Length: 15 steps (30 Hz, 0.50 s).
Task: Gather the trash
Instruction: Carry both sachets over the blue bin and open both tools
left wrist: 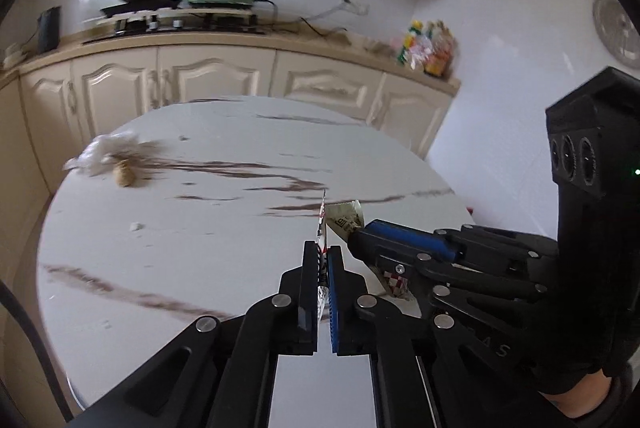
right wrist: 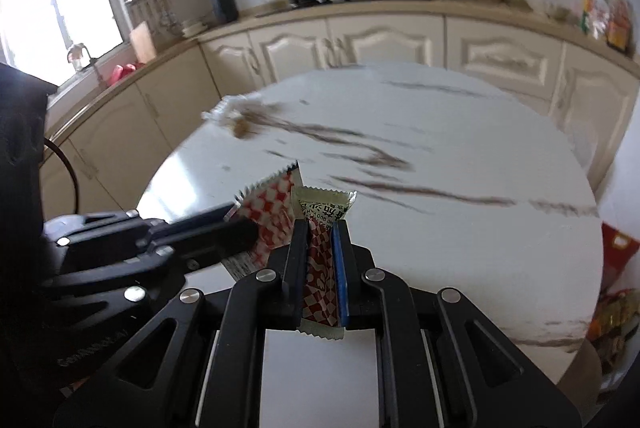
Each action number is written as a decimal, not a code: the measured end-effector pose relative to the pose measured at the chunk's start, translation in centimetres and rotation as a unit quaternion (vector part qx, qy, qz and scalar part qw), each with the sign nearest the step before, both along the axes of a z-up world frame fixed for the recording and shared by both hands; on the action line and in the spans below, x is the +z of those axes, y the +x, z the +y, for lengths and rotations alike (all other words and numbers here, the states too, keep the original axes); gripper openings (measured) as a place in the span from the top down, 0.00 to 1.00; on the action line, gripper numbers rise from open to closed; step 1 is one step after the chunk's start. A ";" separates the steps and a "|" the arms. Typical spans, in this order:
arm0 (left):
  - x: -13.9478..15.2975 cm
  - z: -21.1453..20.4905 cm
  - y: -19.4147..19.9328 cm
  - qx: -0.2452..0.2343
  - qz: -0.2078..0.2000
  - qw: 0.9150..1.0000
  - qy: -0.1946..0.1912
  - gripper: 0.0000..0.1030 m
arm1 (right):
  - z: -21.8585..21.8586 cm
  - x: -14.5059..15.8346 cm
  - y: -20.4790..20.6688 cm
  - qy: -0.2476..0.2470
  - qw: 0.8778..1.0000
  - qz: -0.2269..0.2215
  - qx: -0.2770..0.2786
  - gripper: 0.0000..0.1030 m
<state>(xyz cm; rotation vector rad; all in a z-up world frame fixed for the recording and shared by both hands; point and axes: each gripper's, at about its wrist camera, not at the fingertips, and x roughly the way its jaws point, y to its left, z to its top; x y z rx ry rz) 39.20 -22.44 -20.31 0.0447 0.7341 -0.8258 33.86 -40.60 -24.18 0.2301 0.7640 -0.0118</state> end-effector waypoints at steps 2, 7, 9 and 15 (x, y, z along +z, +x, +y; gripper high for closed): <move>0.3 2.3 0.0 0.011 -0.002 1.000 -0.009 1.00 | 1.9 0.7 0.7 -0.004 1.000 -0.006 0.012 0.88; 2.1 10.2 -0.2 0.049 -0.013 0.998 -0.040 1.00 | 7.9 2.4 2.9 -0.018 0.998 -0.021 0.053 0.88; 2.9 14.4 -0.3 0.074 -0.020 0.996 -0.049 1.00 | 10.9 3.0 4.0 -0.022 0.996 -0.029 0.076 0.88; 3.7 27.5 -0.9 0.171 -0.035 0.984 -0.045 0.99 | 21.7 3.3 8.3 -0.022 0.985 -0.042 0.164 0.88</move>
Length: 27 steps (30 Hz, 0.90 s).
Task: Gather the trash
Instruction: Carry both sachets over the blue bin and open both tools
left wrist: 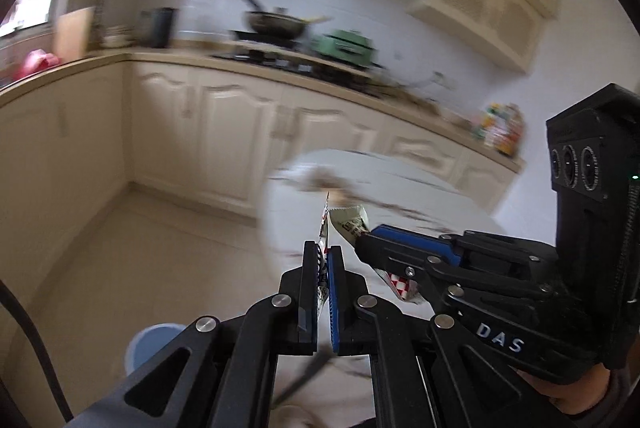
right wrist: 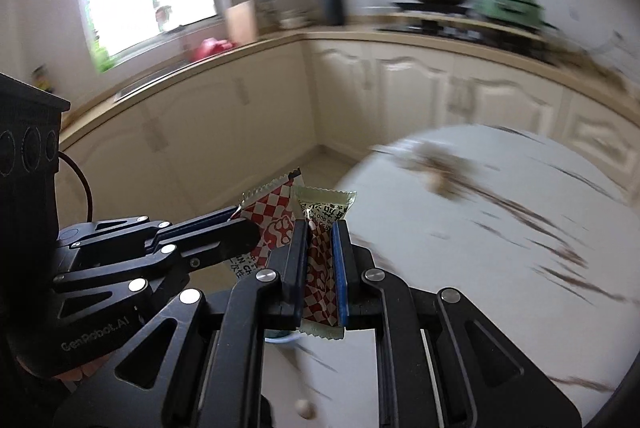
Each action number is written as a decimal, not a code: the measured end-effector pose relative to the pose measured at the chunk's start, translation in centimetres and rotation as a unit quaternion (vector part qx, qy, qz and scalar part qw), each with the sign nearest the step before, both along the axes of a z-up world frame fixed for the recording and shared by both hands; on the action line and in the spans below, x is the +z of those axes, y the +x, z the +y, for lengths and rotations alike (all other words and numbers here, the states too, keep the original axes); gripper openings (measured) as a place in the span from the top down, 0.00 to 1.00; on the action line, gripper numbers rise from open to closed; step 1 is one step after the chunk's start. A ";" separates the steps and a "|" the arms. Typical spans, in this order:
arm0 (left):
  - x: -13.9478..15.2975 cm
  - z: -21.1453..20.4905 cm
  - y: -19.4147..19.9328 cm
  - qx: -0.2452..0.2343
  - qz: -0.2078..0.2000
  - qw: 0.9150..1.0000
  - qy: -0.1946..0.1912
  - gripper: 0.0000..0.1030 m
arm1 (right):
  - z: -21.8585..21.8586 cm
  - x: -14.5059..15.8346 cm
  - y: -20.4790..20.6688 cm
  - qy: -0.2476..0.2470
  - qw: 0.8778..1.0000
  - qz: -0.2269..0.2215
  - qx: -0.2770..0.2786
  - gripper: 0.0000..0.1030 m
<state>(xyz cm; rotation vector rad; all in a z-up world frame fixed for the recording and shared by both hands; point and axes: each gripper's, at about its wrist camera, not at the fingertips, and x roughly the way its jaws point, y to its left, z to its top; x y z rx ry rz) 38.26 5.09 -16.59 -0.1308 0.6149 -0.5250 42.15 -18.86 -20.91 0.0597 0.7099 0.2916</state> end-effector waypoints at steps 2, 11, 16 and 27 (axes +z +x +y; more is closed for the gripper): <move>-0.5 3.3 0.0 0.026 0.008 1.000 0.002 0.99 | 4.1 -1.0 1.7 -0.001 0.999 0.005 0.034 0.88; -10.9 15.6 3.9 0.117 0.141 0.983 0.010 1.00 | 16.7 -13.1 9.2 -0.010 0.986 0.110 0.127 0.88; -18.3 18.2 7.7 0.130 0.223 0.966 0.015 1.00 | 18.1 -21.4 13.1 -0.021 0.974 0.183 0.130 0.88; -27.4 20.7 15.8 0.130 0.309 0.941 0.038 0.94 | 17.0 -33.0 18.9 -0.001 0.956 0.270 0.112 0.87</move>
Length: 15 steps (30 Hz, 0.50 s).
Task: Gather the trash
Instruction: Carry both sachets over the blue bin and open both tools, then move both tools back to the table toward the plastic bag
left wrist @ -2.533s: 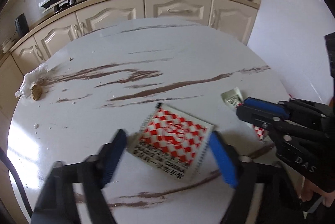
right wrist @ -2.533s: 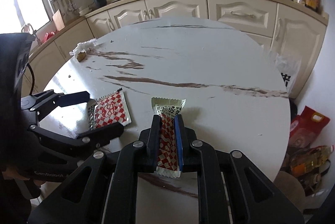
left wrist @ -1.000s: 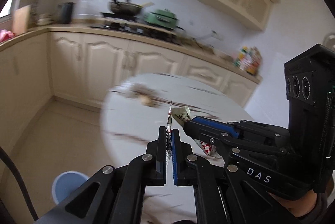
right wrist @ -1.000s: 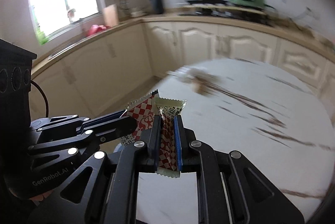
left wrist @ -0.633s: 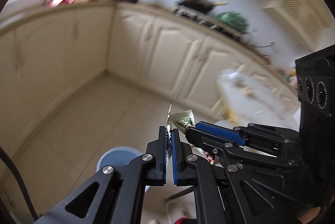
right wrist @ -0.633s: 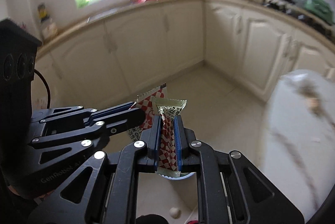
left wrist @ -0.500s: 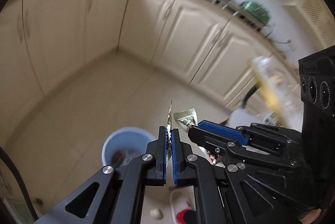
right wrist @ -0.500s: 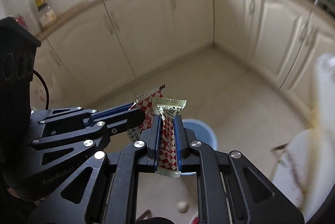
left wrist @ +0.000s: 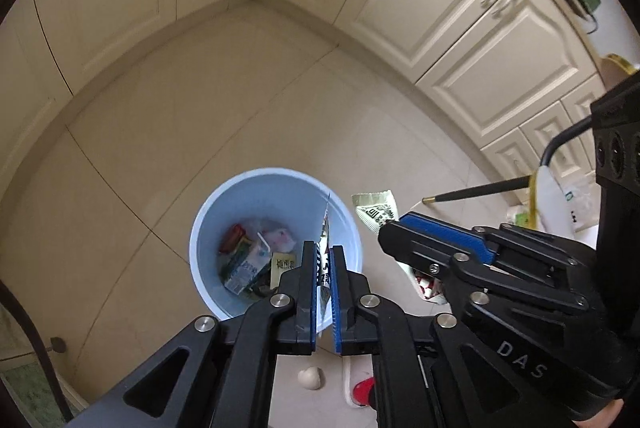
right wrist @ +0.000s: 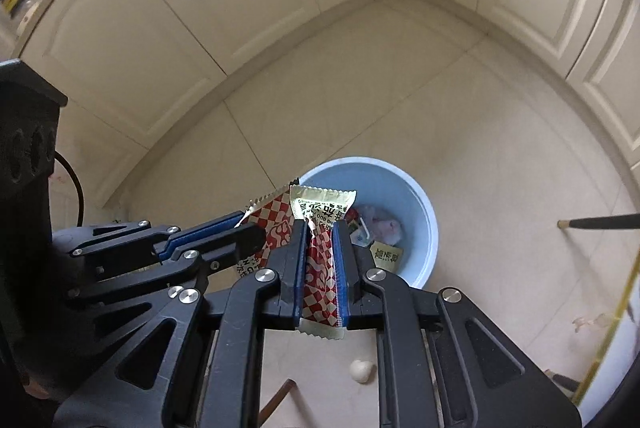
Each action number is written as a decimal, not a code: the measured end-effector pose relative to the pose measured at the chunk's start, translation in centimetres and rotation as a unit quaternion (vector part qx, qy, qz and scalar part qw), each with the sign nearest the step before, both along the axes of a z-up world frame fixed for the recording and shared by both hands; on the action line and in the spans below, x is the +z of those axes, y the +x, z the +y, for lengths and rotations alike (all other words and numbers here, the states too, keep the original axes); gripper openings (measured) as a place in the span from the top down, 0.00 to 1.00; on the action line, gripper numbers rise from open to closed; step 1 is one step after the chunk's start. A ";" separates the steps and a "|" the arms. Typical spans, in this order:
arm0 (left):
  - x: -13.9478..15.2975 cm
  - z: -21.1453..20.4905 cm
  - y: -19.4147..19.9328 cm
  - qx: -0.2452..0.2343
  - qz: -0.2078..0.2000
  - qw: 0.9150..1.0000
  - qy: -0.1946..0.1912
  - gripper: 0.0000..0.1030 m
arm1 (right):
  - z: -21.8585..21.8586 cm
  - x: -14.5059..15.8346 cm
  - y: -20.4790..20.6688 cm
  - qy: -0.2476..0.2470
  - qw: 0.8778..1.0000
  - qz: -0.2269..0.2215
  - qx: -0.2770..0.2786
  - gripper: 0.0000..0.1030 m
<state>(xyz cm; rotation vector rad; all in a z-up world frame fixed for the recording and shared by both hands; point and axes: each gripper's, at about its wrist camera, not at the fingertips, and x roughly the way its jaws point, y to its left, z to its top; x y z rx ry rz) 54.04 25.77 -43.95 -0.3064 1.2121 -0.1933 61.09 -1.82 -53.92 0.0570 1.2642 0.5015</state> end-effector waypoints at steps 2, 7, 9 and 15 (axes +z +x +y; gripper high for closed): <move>-0.5 0.1 1.3 0.009 0.004 1.000 0.005 0.92 | -0.5 -1.1 0.8 0.006 1.000 0.010 -0.005 0.85; 0.0 0.7 2.1 0.030 0.016 0.999 0.009 0.58 | -1.7 -1.9 1.8 0.018 0.999 0.020 -0.018 0.80; 0.9 1.1 1.9 0.042 0.010 0.999 0.019 0.52 | -1.9 -1.9 1.8 0.023 0.999 0.020 -0.023 0.79; 4.6 2.1 0.0 0.079 -0.011 0.997 0.018 0.47 | -1.7 0.0 0.9 0.031 0.999 0.010 -0.032 0.66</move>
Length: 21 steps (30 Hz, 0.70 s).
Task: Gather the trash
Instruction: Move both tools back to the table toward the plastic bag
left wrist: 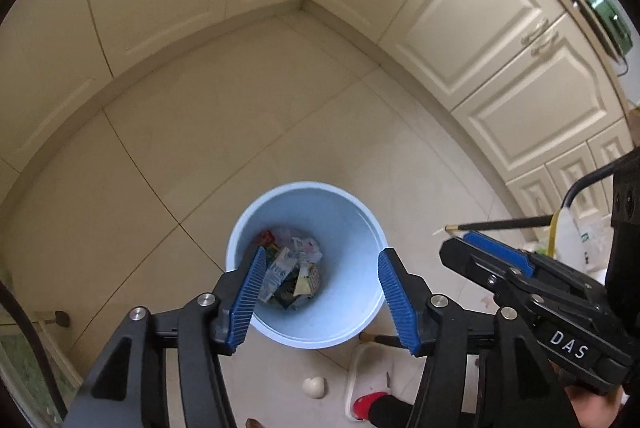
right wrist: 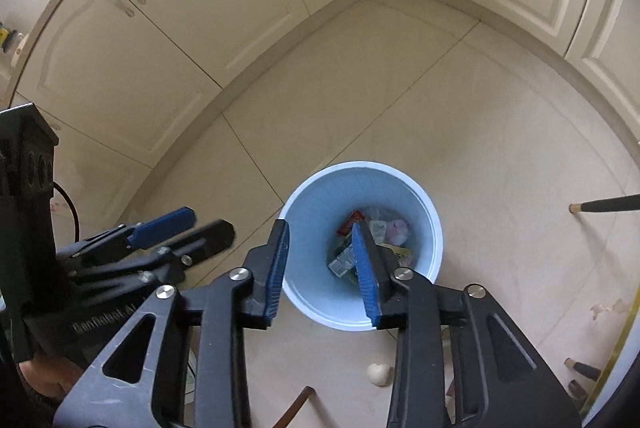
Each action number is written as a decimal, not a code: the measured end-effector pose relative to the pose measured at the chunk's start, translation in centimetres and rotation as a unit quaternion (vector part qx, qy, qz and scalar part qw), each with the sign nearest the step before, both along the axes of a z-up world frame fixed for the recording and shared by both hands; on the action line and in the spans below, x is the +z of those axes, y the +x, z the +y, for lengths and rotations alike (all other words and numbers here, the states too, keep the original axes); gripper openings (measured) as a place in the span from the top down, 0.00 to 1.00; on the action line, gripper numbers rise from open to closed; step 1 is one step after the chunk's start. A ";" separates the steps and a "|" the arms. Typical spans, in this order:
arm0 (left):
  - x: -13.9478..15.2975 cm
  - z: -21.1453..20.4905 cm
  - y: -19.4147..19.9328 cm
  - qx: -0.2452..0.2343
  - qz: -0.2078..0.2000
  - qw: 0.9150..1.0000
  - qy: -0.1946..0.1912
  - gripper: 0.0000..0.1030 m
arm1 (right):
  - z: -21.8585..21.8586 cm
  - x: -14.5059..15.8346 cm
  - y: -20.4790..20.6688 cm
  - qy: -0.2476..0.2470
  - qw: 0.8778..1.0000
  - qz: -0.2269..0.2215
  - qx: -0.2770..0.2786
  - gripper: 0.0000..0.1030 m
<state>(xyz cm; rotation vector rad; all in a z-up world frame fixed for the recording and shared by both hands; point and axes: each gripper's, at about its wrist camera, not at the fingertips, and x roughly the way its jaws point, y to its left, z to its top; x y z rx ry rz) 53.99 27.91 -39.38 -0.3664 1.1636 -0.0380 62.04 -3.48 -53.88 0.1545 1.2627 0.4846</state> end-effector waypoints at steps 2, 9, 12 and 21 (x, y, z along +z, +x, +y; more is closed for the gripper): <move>1.4 0.2 -0.8 0.009 -0.007 1.000 0.002 0.47 | 0.0 1.5 -0.6 -0.004 1.000 -0.010 -0.002 0.59; 10.3 1.5 -6.9 0.038 -0.096 0.994 0.020 0.34 | 1.3 10.2 -5.2 -0.009 0.996 -0.088 0.007 0.38; 14.8 1.1 -9.9 0.049 -0.143 0.988 0.043 0.28 | 1.6 14.4 -7.6 -0.013 0.991 -0.131 0.009 0.29; 27.2 -4.6 -20.4 0.062 -0.305 0.945 0.100 0.10 | -0.7 28.8 -17.3 -0.010 0.955 -0.295 -0.009 0.03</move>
